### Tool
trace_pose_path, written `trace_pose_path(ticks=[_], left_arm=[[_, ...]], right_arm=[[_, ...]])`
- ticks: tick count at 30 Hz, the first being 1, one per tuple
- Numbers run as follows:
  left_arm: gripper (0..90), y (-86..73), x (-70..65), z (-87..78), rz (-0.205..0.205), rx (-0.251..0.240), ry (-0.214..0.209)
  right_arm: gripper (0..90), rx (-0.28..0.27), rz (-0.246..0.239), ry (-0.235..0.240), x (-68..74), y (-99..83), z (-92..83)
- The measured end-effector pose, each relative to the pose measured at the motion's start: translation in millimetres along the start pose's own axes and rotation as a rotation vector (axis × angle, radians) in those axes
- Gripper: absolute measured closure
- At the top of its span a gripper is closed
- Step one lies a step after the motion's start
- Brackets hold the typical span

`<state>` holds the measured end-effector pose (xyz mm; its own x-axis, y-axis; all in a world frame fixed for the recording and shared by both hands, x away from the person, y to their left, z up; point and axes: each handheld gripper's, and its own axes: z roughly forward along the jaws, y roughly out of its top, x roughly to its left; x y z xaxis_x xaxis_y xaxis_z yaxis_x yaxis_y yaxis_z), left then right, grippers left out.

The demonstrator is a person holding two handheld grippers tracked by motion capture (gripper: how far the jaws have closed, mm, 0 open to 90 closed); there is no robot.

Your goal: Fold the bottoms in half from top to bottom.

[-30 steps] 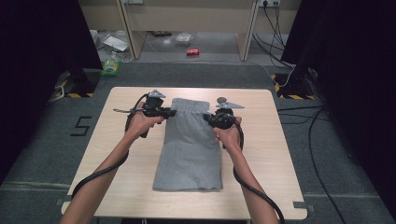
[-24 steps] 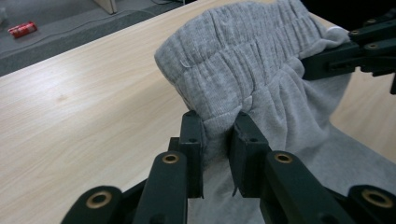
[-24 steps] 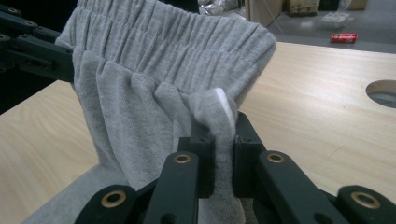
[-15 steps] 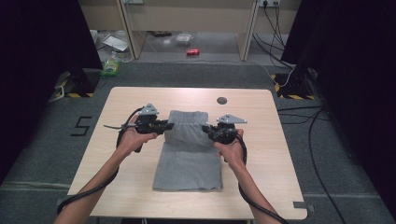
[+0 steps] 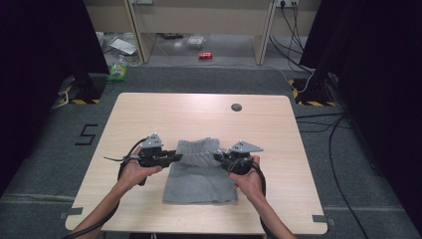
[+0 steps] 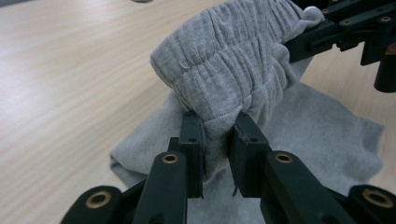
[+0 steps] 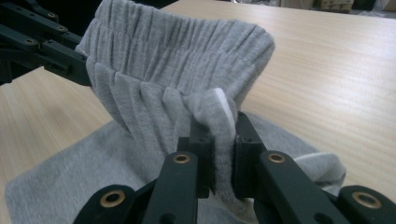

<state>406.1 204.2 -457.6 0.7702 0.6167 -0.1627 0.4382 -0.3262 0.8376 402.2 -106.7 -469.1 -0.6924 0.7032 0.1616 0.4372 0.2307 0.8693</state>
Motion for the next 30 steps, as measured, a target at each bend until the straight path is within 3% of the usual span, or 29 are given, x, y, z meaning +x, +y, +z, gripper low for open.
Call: trace_pose_path(ticks=[6,8,10,17,23,30], left_arm=[[75.2,-17.8,-8.1,2.2,0.002,0.010,-0.021],[75.0,-23.5,-8.5,2.4,-0.008,-0.011,-0.022],[74.5,-27.0,-9.1,3.6,-0.006,0.006,-0.034],[70.2,-36.6,-10.3,2.2,-0.034,0.005,-0.046],[60.1,-35.8,-13.6,-2.4,-0.046,-0.010,-0.080],[57.6,-31.4,-21.2,-9.6,-0.031,-0.034,-0.104]], right_arm=[[81.5,0.026,-0.002,0.008,4.8,-15.0,-4.1],[80.7,0.034,0.008,0.012,6.6,-19.2,-5.1],[79.3,0.037,0.002,0.014,8.1,-21.7,-6.1],[68.5,0.049,0.012,0.024,12.5,-25.5,-9.1],[60.1,0.050,0.011,0.035,16.2,-25.3,-15.6],[55.5,0.030,0.030,0.048,18.8,-22.2,-26.2]])
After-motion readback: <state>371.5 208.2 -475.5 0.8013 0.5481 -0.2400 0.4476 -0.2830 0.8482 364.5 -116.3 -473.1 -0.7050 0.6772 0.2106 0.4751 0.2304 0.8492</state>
